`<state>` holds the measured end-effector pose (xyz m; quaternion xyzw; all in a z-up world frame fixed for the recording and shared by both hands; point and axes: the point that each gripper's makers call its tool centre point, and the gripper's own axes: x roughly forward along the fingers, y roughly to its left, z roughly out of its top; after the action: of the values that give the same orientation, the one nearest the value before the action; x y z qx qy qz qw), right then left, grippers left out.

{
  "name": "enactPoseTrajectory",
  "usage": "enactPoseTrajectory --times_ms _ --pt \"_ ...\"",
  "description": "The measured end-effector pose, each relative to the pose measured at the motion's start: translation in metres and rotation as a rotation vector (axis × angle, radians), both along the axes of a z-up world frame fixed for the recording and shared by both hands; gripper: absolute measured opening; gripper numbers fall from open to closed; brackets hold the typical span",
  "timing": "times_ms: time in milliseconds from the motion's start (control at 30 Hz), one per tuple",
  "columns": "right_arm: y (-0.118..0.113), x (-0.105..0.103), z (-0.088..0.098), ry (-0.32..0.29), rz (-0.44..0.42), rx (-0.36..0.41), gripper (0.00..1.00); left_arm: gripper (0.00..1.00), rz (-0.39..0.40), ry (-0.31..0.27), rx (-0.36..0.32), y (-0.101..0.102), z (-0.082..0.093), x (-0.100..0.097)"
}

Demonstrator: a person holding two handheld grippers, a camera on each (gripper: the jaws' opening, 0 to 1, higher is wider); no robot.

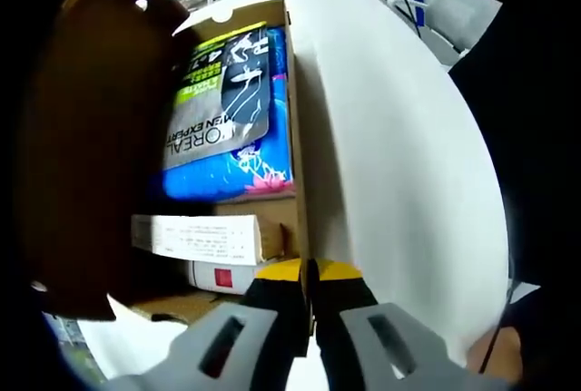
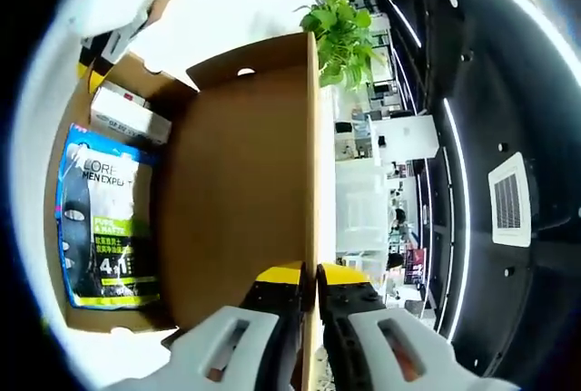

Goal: Operate the shoe box by opening the lid, removing the specified soft item, and placing it in the target area until the item is outside and the box remains undamaged.

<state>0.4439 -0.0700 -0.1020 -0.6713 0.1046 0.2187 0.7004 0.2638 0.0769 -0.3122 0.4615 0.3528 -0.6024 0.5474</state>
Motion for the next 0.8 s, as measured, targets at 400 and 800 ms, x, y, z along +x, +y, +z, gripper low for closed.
enactPoseTrajectory --times_ms 400,800 --pt "0.0 0.006 -0.002 0.013 -0.003 0.01 0.03 0.02 0.008 -0.001 -0.002 0.001 0.0 -0.003" --pt "-0.001 0.019 -0.007 0.087 -0.013 0.021 0.03 0.02 0.013 0.001 -0.002 0.001 0.0 -0.003"
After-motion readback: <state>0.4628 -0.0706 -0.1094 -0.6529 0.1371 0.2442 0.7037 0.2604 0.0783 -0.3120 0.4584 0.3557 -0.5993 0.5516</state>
